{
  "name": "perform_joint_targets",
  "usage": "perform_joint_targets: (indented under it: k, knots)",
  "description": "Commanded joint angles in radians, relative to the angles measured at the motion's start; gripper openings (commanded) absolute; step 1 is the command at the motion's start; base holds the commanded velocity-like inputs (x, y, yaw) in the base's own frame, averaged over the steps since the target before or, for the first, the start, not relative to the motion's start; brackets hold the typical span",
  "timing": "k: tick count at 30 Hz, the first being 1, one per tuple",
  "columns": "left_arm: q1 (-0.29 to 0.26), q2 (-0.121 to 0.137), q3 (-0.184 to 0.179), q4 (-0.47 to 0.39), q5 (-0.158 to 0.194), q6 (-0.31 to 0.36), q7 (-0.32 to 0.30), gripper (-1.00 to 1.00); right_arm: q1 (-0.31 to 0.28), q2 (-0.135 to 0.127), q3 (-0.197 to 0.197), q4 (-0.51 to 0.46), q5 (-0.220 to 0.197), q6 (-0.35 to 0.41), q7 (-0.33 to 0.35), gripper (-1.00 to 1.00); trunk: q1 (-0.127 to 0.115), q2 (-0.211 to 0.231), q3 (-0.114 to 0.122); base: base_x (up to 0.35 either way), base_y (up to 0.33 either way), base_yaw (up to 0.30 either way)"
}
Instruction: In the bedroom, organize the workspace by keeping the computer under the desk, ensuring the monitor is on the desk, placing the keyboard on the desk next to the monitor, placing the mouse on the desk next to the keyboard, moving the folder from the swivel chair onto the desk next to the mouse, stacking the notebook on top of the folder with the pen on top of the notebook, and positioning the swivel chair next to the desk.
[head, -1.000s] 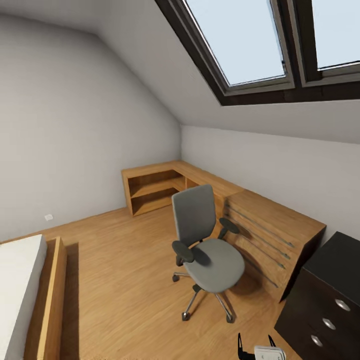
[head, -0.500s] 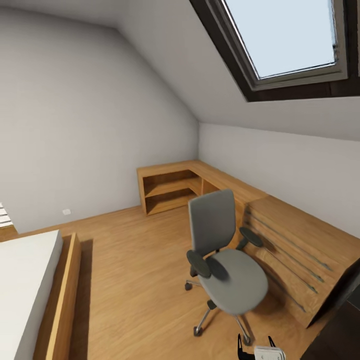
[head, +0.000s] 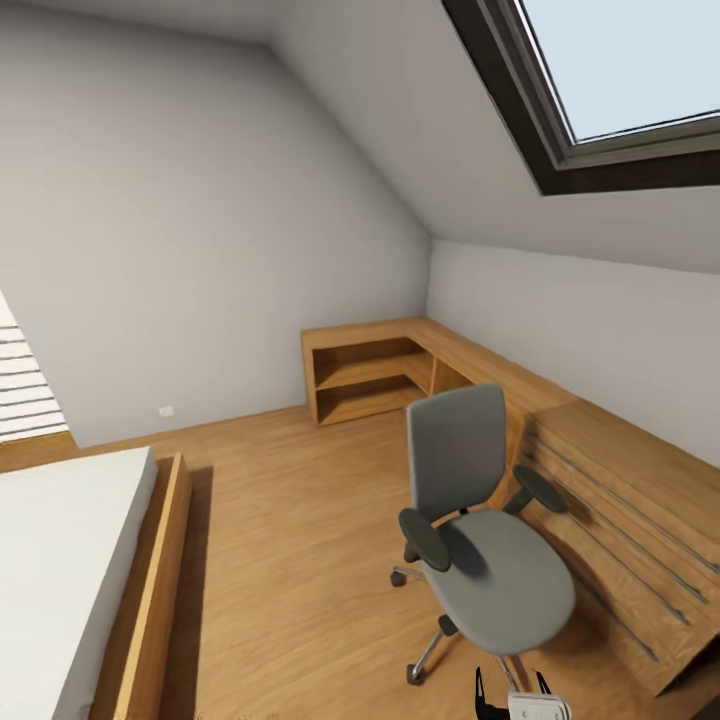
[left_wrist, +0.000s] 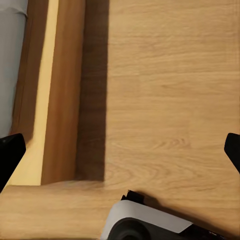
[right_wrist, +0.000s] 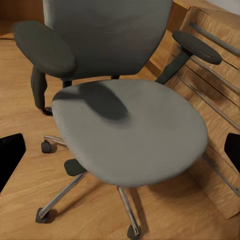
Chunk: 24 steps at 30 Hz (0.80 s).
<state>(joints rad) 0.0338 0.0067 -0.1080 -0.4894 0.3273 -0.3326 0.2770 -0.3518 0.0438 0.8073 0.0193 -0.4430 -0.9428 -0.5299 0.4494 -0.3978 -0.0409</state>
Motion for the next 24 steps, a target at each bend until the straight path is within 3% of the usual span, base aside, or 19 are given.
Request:
perform_joint_targets:
  k: [1,24]
  knots:
    - [0.0,0.001,-0.008,-0.002,0.006,-0.003,0.008,1.0,-0.001,0.001,0.009,0.002,-0.003,-0.002,-0.005,1.0,0.001,-0.002,-0.003,0.01,0.0,0.193]
    - [0.0,0.001,-0.01,-0.001,0.009,-0.002,0.0,1.0,-0.001,0.001,0.009,0.001,-0.005,-0.003,-0.01,1.0,0.001,-0.002,-0.03,0.018,0.0,0.193]
